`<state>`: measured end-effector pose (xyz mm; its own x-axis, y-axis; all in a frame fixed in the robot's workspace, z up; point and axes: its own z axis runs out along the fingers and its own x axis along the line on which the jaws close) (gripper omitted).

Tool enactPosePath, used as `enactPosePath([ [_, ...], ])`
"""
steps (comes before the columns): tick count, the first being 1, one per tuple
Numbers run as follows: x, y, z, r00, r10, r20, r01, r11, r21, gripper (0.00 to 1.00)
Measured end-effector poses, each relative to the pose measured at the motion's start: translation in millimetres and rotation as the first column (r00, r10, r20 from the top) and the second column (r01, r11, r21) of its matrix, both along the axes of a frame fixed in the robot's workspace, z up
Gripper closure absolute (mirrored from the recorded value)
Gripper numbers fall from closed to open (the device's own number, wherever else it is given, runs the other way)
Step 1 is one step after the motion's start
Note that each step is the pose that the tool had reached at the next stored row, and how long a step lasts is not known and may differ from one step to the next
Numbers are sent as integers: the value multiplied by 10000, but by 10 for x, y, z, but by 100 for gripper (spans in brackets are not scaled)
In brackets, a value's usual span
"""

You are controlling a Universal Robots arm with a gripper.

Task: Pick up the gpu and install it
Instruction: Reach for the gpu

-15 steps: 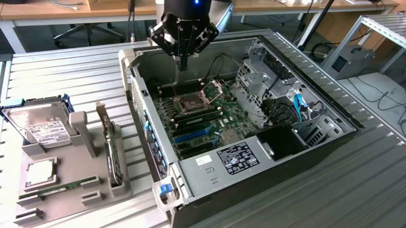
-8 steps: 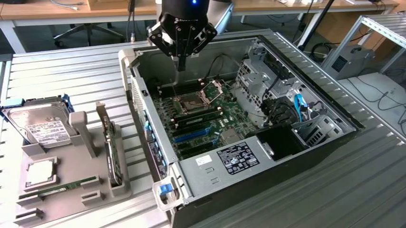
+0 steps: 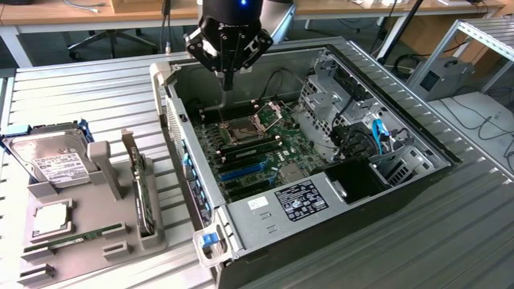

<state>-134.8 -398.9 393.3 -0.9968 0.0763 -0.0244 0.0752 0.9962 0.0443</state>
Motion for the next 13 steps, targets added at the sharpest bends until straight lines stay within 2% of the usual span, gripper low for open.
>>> enactPosePath([
  [13,-46,0,0,10000,1,0,-1,10000,0,89],
])
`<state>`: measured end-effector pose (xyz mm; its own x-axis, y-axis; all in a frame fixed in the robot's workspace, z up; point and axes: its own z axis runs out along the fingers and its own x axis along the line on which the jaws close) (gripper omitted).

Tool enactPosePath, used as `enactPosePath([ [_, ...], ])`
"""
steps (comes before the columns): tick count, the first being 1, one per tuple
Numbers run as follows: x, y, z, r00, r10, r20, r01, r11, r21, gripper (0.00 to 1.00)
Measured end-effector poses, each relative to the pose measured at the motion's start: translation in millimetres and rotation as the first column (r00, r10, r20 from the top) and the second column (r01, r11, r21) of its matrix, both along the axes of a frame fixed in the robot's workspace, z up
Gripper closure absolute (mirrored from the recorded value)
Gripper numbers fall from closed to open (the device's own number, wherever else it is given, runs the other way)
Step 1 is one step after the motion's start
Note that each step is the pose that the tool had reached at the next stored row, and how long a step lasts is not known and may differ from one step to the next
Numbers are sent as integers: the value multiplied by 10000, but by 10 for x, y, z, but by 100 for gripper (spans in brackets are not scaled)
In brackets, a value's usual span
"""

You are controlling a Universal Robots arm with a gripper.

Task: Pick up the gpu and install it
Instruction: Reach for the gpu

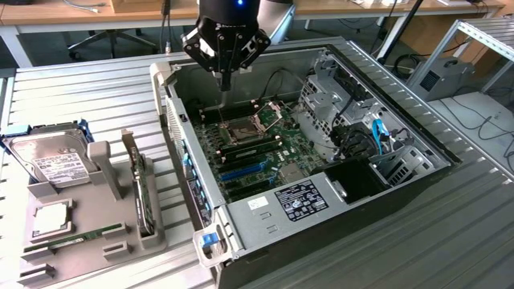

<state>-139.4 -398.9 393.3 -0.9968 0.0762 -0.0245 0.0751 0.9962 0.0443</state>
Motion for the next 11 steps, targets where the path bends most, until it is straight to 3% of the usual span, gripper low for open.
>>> enactPosePath([
  [11,-37,0,0,10000,0,0,0,10000,-1,89],
])
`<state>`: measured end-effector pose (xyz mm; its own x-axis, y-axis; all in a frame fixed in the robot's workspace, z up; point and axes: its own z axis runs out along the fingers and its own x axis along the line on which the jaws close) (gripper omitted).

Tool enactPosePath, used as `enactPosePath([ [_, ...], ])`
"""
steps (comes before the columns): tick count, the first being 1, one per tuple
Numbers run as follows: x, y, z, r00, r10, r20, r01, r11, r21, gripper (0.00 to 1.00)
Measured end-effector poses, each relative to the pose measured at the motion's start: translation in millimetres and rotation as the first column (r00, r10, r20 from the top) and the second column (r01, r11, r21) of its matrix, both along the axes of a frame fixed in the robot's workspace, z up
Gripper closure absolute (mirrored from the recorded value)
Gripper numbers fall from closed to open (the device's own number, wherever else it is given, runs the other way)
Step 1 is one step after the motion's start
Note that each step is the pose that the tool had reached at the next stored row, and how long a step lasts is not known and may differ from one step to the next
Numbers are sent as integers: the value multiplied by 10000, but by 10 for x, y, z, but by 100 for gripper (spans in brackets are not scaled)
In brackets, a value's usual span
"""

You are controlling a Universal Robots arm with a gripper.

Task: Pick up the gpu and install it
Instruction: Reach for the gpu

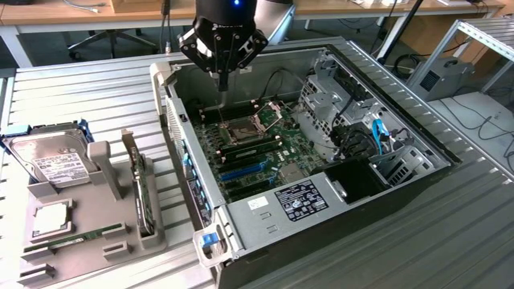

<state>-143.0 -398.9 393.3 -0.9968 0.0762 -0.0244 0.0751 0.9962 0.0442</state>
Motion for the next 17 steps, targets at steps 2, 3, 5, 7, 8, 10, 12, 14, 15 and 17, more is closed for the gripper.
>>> enactPosePath([
  [2,-12,0,0,10000,0,1,0,10000,1,89],
  [3,-15,0,0,10000,0,0,0,10000,1,89],
  [5,-22,0,0,10000,0,0,0,10000,0,89],
  [7,-28,0,0,10000,0,1,0,10000,1,89],
  [8,-31,0,0,10000,0,0,0,10000,1,89],
  [10,-38,0,0,10000,0,1,0,10000,1,89],
  [12,-45,0,0,10000,0,1,0,10000,1,89],
  [14,-50,0,0,10000,0,1,0,10000,1,89],
  [15,-53,0,0,10000,0,1,0,10000,1,89],
  [17,-80,0,0,10000,-1,1,1,10000,1,89],
])
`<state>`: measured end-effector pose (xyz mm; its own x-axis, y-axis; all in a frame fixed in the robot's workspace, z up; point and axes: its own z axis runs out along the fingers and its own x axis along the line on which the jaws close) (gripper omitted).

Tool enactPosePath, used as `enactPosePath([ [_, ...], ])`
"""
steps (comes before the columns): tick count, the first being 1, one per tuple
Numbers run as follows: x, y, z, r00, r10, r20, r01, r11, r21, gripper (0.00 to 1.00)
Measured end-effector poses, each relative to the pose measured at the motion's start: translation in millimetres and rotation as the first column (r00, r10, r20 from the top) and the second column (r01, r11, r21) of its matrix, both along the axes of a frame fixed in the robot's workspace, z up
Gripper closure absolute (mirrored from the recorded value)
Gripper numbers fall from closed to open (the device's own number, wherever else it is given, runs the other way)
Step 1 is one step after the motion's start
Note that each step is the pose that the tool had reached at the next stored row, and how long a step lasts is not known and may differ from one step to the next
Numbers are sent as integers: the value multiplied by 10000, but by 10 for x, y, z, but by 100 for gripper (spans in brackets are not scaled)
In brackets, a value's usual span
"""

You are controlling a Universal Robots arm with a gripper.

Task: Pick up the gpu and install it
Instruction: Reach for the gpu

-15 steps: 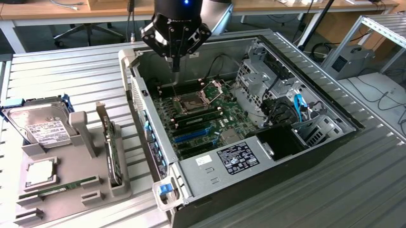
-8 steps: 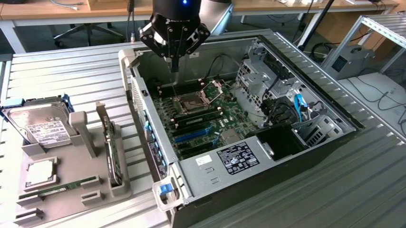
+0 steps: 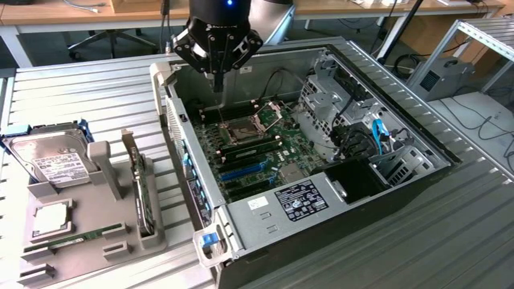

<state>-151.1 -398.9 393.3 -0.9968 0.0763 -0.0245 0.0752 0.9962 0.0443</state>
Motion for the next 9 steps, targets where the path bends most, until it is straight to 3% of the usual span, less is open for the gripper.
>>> enactPosePath([
  [9,-56,0,0,10000,1,0,-1,10000,0,89],
])
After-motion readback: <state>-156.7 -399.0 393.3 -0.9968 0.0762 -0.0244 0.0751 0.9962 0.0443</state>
